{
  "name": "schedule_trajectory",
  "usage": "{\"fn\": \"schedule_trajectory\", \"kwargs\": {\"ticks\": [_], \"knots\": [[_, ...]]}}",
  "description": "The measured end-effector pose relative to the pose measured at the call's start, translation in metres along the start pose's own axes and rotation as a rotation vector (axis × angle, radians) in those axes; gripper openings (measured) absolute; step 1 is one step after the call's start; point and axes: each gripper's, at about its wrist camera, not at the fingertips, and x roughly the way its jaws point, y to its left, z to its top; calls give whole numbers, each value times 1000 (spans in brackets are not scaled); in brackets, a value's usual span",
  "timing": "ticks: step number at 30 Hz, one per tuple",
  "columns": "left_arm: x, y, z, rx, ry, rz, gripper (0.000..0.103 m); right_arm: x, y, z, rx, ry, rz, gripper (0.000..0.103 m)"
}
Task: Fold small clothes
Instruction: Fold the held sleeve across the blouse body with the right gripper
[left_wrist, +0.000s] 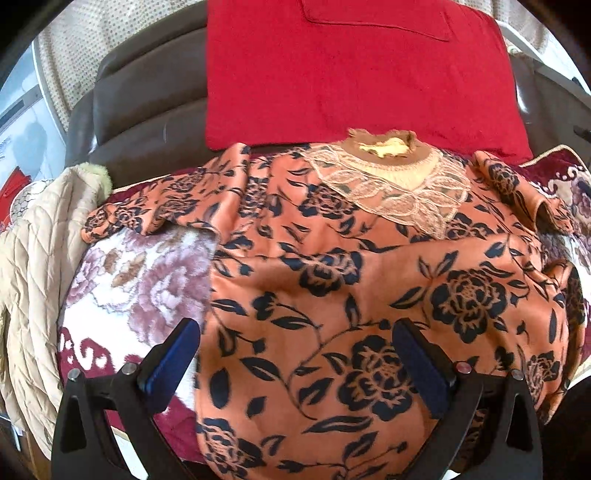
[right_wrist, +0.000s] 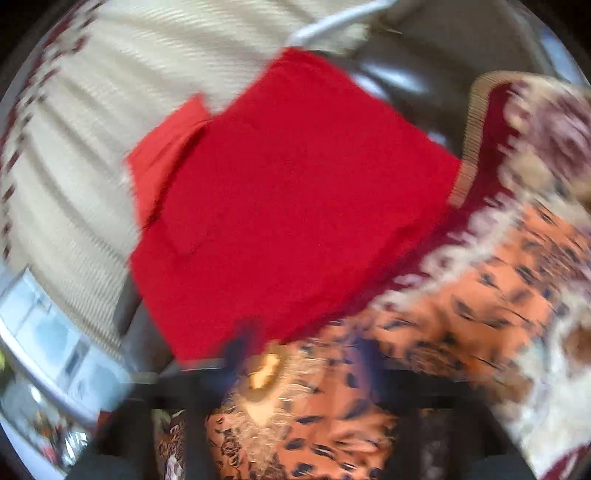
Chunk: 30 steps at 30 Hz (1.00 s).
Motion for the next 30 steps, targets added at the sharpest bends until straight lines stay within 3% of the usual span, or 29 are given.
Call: {"fn": "schedule_trajectory", "kwargs": {"ticks": [3,7,15,18,21,26,27,29,30], "knots": [[-2,-15,-1,26,2,-18,103,-15,-44,15,114,-67,-45,94],[-4,-34,1,58,4,-33,103,-9,-105,39,244,-43,-95,93],[-6,-58,9,82,17,-49,103,-10,-201,59,487,-100,-255,72],[-6,-64,11,91,17,-55,103,-23,-213,62,519,-156,-284,72],[-7,-69,11,107,18,-56,103,-6,-228,60,543,-70,-278,71],[-13,-65,9,110,16,-42,103,13,-222,62,474,-77,-285,69],[-16,-61,8,106,15,-31,103,17,-222,62,464,-74,-286,64],[-20,-53,8,95,10,-13,103,26,-224,63,449,-59,-301,26],[-22,-49,8,87,6,-5,103,32,-228,61,456,-48,-294,23]]}}
